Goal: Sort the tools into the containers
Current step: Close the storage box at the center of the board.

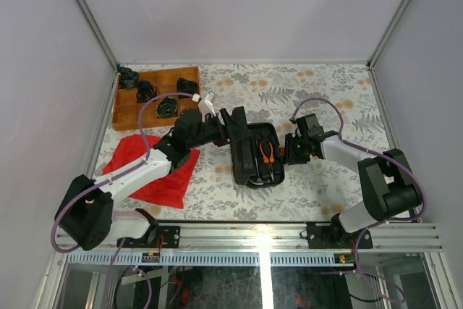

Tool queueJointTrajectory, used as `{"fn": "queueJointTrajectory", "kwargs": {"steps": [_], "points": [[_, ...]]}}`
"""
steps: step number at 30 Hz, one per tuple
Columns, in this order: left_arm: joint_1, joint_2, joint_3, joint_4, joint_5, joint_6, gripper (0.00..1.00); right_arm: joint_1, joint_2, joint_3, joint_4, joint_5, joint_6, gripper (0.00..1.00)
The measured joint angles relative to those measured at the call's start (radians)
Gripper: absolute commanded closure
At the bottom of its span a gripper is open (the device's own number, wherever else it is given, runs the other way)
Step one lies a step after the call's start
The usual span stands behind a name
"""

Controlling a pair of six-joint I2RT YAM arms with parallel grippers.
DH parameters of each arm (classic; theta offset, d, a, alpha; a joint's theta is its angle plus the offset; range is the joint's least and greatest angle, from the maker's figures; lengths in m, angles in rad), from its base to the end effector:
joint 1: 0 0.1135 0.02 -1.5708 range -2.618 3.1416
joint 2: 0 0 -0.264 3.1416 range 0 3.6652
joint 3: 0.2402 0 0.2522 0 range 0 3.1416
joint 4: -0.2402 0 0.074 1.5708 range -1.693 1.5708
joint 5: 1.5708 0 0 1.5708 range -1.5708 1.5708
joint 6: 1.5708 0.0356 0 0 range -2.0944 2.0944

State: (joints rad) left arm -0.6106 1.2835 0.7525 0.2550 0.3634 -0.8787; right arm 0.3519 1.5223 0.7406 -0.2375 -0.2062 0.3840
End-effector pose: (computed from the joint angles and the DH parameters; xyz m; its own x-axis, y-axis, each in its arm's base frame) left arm 0.2304 -0.1767 0.2651 -0.7708 -0.3389 -0.5394 0.3489 0.4839 -0.8026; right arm 0.2607 0.1035 0.1545 -0.9054 0.0582 -0.4206 -0.1067 0.9276 0.3580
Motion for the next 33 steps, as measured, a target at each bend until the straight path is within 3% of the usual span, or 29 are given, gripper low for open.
{"fn": "queueJointTrajectory", "kwargs": {"steps": [15,25,28,33], "points": [[-0.043,0.105,0.039,0.069,0.034,-0.031,0.45,0.01,0.0,-0.049,0.117,-0.1,0.055,0.63],[-0.045,0.154,0.036,-0.051,0.037,-0.008,0.45,0.014,-0.002,-0.098,0.205,-0.199,0.105,0.63],[-0.045,0.153,0.039,-0.093,0.029,0.019,0.45,0.02,-0.02,-0.106,0.192,-0.177,0.116,0.62],[-0.047,0.154,0.082,-0.209,-0.017,0.092,0.39,0.028,-0.126,-0.108,0.072,0.005,0.118,0.57]]}}
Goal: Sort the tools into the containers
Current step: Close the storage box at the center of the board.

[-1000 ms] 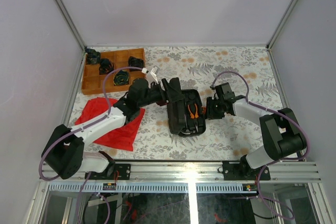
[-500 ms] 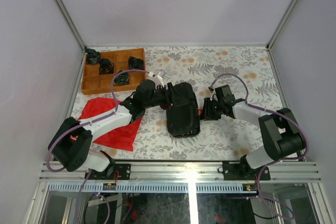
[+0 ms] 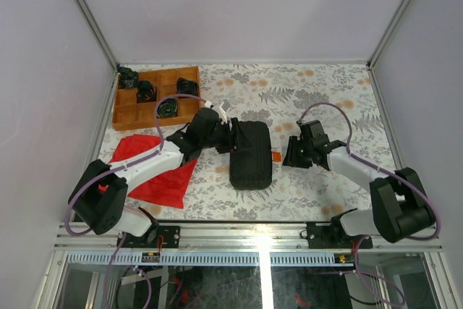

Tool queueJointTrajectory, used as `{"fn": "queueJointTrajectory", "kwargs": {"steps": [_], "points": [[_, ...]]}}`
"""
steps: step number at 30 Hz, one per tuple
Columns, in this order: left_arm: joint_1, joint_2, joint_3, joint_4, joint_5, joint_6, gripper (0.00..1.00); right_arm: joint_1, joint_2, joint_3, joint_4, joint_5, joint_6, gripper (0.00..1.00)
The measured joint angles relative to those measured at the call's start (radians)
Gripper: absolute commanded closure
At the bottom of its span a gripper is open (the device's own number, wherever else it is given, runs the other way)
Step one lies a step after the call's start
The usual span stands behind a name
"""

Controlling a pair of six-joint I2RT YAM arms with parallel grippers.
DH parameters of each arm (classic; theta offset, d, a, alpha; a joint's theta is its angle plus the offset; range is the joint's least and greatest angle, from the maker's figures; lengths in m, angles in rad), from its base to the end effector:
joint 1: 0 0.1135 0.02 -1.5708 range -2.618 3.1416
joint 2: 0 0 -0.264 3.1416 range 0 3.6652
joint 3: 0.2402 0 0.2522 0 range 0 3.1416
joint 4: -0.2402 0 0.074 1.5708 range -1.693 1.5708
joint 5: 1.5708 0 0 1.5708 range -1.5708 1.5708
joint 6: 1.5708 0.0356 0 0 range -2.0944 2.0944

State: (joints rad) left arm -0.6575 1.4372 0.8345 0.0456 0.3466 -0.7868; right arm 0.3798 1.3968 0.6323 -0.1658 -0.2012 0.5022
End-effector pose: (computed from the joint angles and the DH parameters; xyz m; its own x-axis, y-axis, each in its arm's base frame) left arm 0.2395 -0.2002 0.2289 -0.8641 -0.1742 -0.4722 0.2707 0.6300 -0.7279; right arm 0.2367 0.1021 0.1600 -0.8810 0.1562 -0.4467 -0.0572 0.9019 0.4281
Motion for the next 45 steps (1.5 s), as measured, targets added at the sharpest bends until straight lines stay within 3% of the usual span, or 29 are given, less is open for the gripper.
{"fn": "queueJointTrajectory", "kwargs": {"steps": [4,10,15,21,26,33,39,45], "points": [[-0.014,0.019,0.081,-0.096,-0.07,0.064,0.37,0.0,-0.111,-0.01,-0.04,0.108,0.01,0.55],[-0.093,0.077,0.183,-0.208,-0.173,0.143,0.37,0.0,-0.241,-0.077,-0.009,0.151,0.061,0.52],[-0.139,0.149,0.26,-0.264,-0.242,0.188,0.51,0.0,-0.274,-0.127,0.022,0.169,0.125,0.5],[-0.155,0.185,0.249,-0.311,-0.359,0.204,0.52,0.0,-0.315,-0.219,0.114,0.182,0.219,0.5],[-0.155,0.185,0.216,-0.313,-0.417,0.216,0.51,0.0,-0.285,-0.246,0.178,0.171,0.262,0.48],[-0.161,0.185,0.195,-0.276,-0.446,0.227,0.49,-0.002,-0.224,-0.254,0.286,0.132,0.298,0.32],[-0.165,0.182,0.176,-0.238,-0.462,0.228,0.46,-0.048,-0.151,-0.253,0.37,0.077,0.311,0.31],[-0.168,0.185,0.173,-0.228,-0.472,0.238,0.49,-0.119,-0.055,-0.241,0.494,-0.045,0.314,0.3]]}}
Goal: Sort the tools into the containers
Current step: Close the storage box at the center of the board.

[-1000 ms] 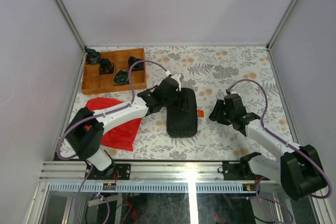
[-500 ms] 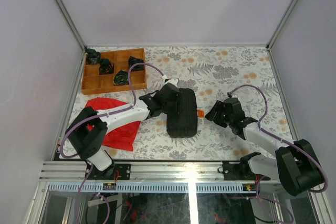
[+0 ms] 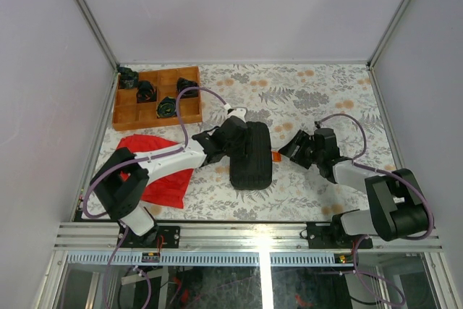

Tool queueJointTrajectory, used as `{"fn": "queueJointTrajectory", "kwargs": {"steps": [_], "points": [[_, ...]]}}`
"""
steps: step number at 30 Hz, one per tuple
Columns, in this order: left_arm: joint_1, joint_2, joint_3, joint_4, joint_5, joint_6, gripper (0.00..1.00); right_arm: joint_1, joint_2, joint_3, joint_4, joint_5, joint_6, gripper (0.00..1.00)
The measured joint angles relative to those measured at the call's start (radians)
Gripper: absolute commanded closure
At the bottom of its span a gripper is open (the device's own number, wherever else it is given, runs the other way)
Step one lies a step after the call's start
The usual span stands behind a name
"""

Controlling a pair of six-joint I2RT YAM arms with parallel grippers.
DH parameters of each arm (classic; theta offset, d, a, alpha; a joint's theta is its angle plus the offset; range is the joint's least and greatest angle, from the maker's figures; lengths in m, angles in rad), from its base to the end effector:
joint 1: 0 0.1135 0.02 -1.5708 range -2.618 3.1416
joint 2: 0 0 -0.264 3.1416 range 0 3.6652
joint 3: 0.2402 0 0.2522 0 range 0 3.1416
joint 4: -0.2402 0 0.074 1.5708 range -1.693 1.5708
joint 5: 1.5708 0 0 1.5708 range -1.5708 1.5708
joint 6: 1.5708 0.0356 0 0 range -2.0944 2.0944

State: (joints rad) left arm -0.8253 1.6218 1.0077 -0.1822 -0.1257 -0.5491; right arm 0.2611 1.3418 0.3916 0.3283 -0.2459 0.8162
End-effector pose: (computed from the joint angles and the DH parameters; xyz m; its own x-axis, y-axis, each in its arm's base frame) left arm 0.2371 -0.2502 0.2069 -0.7630 0.0631 -0.6433 0.3180 0.9031 -0.2886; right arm 0.2292 0.0702 0.1430 -0.7072 0.5425 -0.4534 0.1076 0.7164 0.6893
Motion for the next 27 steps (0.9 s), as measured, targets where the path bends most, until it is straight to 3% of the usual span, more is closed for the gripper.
{"fn": "queueJointTrajectory", "kwargs": {"steps": [6,14,27], "points": [[-0.001,0.015,0.008,0.005,-0.021,0.014,0.56,-0.034,0.105,0.045,0.072,-0.108,-0.006,0.31],[-0.006,0.022,0.011,0.005,-0.035,0.024,0.58,-0.043,0.166,0.083,0.085,-0.173,-0.018,0.33],[-0.018,0.031,0.018,0.005,-0.067,0.028,0.59,-0.048,0.217,0.082,0.109,-0.302,-0.046,0.51]]}}
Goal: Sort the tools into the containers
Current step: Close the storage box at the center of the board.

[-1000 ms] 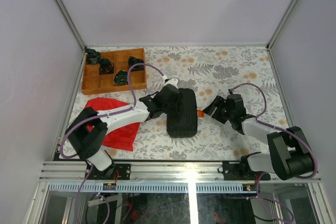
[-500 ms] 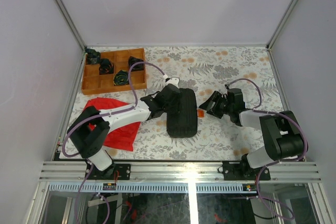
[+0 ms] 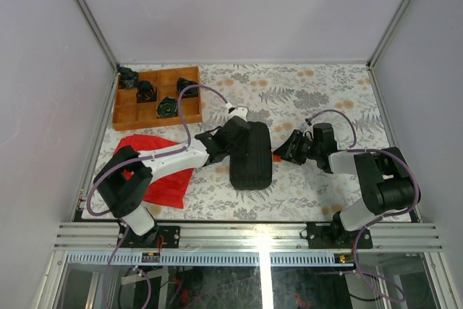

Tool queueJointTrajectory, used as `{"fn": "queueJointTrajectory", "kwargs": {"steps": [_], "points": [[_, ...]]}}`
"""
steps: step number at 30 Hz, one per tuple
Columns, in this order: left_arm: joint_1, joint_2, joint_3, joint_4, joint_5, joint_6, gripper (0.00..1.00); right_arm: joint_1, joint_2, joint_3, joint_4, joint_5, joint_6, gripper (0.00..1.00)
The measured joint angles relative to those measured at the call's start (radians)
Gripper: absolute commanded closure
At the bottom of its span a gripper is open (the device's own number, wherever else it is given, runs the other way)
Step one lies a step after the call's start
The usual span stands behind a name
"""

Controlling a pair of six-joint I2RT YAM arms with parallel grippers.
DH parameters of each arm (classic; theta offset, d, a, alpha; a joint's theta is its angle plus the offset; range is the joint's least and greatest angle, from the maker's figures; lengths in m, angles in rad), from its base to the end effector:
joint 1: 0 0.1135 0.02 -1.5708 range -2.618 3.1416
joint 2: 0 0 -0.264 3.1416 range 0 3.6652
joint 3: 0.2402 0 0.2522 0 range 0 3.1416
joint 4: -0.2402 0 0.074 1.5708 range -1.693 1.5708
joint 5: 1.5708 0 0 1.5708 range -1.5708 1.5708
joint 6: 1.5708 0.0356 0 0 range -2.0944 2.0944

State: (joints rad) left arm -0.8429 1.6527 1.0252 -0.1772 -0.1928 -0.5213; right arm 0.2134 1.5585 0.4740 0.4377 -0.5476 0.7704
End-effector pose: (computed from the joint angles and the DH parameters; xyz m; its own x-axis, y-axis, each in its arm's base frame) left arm 0.2384 -0.2573 0.2029 -0.7366 0.0920 -0.6700 0.3200 0.9202 -0.2255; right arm 0.2576 0.0748 0.1260 -0.8314 0.4282 -0.3542 -0.0110 0.6245 0.7809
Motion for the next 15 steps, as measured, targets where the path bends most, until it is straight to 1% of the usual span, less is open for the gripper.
{"fn": "queueJointTrajectory", "kwargs": {"steps": [4,15], "points": [[0.0,0.002,0.001,0.001,-0.003,0.003,0.59,-0.01,0.013,-0.008,0.026,-0.022,-0.002,0.54],[0.0,0.007,0.005,0.002,-0.01,0.003,0.59,-0.016,0.013,-0.032,0.063,-0.021,-0.003,0.63]]}}
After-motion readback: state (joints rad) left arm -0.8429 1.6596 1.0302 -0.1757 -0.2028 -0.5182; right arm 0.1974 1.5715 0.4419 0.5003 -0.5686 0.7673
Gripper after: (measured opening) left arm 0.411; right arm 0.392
